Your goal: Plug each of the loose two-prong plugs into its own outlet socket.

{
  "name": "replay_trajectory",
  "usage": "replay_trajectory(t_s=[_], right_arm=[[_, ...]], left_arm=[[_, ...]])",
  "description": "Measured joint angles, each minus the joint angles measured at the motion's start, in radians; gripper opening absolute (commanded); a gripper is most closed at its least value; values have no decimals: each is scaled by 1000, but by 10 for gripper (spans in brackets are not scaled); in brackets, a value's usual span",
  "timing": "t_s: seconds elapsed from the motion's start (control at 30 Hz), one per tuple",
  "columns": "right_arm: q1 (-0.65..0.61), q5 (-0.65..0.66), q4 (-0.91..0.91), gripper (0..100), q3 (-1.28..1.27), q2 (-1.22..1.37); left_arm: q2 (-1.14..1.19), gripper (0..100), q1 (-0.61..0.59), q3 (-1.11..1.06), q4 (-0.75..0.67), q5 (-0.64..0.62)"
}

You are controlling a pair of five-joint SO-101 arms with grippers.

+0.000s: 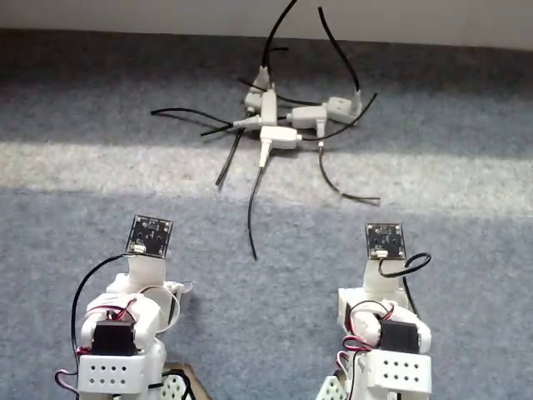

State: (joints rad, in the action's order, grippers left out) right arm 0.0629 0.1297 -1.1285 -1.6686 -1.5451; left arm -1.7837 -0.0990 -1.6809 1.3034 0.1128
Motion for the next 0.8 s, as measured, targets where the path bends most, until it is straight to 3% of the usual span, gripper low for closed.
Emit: replay_trajectory(t_s=[0.23,0.6,0.8], right_arm=[[2,0,-100,9,2,-255],[2,0,-112,9,2,-270],[-68,0,-112,9,2,-272]], left_arm=[[0,235,0,0,0,0],[0,235,0,0,0,0],[0,235,0,0,0,0]])
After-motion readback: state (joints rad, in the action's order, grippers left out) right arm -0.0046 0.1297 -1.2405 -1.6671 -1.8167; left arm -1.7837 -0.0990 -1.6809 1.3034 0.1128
